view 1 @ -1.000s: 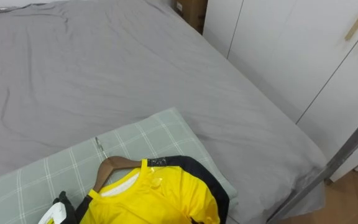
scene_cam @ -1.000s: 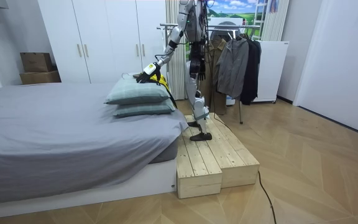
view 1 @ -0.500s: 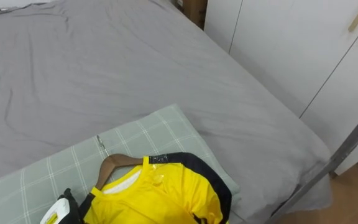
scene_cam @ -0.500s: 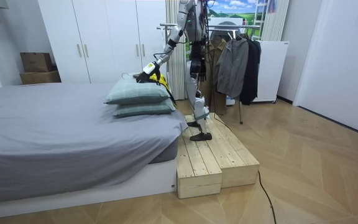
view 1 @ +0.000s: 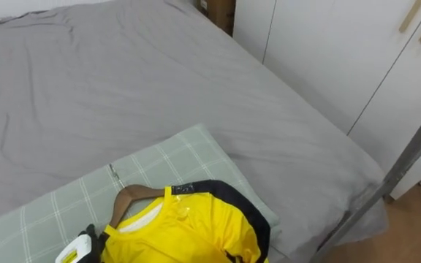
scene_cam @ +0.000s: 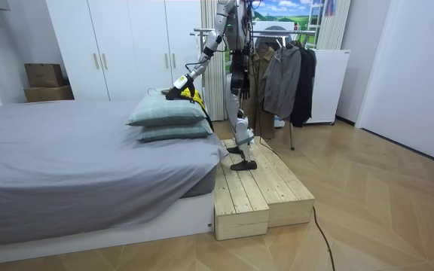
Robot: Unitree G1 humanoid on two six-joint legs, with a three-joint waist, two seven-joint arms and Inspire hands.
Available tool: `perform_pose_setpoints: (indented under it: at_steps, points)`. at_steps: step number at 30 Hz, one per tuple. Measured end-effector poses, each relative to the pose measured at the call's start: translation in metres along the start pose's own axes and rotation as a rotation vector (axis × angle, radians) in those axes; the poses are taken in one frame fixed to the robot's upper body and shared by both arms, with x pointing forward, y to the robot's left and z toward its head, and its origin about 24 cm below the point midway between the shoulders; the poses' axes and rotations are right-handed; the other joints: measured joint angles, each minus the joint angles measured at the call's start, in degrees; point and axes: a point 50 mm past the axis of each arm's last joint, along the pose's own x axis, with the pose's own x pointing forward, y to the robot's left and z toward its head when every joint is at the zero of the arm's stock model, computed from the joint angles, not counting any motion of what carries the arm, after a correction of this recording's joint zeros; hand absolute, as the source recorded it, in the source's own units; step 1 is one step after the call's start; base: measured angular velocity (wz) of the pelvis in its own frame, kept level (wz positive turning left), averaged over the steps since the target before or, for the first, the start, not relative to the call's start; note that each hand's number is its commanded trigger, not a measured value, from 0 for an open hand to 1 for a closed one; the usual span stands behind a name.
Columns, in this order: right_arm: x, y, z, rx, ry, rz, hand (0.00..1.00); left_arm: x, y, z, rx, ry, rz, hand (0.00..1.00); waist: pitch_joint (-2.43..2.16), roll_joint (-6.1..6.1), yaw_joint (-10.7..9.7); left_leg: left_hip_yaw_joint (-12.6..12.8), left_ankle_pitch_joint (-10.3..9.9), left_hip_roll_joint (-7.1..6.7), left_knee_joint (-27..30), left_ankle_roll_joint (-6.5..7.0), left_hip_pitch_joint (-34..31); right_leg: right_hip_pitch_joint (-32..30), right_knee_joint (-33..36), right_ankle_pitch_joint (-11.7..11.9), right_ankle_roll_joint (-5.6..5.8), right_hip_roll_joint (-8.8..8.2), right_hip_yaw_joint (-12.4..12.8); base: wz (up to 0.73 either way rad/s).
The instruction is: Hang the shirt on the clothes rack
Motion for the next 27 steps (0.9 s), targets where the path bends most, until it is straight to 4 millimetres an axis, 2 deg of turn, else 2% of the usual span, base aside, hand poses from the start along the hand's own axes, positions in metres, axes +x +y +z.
perform_pose_setpoints:
  at_steps: [3,19,27]
  points:
    - [0.0,0.0,0.0,-0.01,-0.001,-0.001,0.0,0.0,0.0,0.0,0.047,-0.008,-0.028,0.0,0.12,0.3,-0.6,0.2,0.0,-0.03,0.0,0.0,0.0,-0.1,-0.1,0.0,0.0,-0.04,0.1,-0.01]
    - [0.0,-0.007,0.005,-0.044,0.002,-0.017,0.0,0.003,0.002,0.001,0.149,0.009,-0.099,0.0,-0.11,1.25,-0.7,0.9,0.1,-0.04,0.0,-0.09,-0.1,-0.4,-0.1,0.0,0.02,0.01,0.2,-0.01]
    - [0.001,-0.008,0.01,-0.041,-0.008,-0.02,0.0,0.003,0.001,0.001,0.148,0.01,-0.114,0.0,0.06,1.51,-0.9,0.9,0.2,-0.03,0.0,-0.09,-0.1,-0.4,-0.1,0.0,0.0,0.01,0.2,0.0]
